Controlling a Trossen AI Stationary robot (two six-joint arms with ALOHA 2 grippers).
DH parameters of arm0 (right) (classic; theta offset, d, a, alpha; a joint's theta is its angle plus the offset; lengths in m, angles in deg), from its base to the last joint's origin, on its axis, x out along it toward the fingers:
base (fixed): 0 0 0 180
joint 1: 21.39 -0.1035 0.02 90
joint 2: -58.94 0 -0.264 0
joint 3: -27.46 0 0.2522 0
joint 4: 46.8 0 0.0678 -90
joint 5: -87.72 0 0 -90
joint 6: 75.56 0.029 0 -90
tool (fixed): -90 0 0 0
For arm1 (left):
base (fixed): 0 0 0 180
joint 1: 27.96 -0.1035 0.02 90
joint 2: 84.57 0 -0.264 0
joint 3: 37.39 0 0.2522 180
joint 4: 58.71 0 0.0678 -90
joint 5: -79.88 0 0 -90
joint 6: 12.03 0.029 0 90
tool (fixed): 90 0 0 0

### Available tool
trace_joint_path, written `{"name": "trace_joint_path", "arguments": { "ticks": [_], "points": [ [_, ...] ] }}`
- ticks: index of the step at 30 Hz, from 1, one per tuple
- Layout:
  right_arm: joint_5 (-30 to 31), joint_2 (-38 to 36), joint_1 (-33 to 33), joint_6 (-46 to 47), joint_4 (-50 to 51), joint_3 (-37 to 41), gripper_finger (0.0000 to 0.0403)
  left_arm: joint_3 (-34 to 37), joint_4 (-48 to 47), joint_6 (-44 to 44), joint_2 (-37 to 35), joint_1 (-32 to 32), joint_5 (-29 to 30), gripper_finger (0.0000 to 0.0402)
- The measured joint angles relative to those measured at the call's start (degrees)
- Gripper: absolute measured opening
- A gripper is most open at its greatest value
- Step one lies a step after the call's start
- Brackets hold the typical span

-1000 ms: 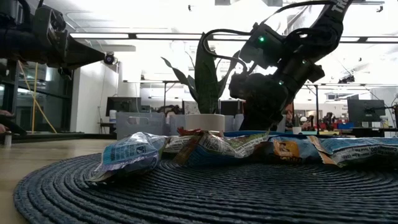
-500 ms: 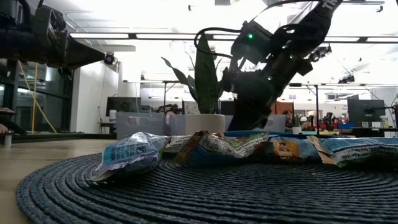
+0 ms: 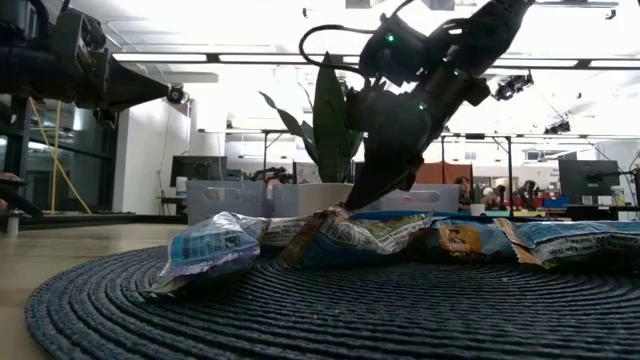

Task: Pick and place Granola Bars by type
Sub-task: Put the red granola bar into the middle black bin

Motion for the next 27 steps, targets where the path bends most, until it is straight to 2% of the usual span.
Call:
{"name": "trace_joint_path", "arguments": {
  "ticks": [7,23,27],
  "points": [
    [0.0,-0.3,-1.7,0.6,1.2,-0.3,0.0000,0.0,0.0,0.0,0.0,0.0,0.0,0.0001],
    [0.7,-5.9,-4.1,0.3,1.3,-0.3,0.0000,0.0,0.0,0.0,0.0,0.0,0.0,0.0001],
    [-2.8,-6.4,-4.6,-4.2,0.7,-0.3,0.0001,0.0,0.0,0.0,0.0,0.0,0.0,0.0001]
  ]
}}
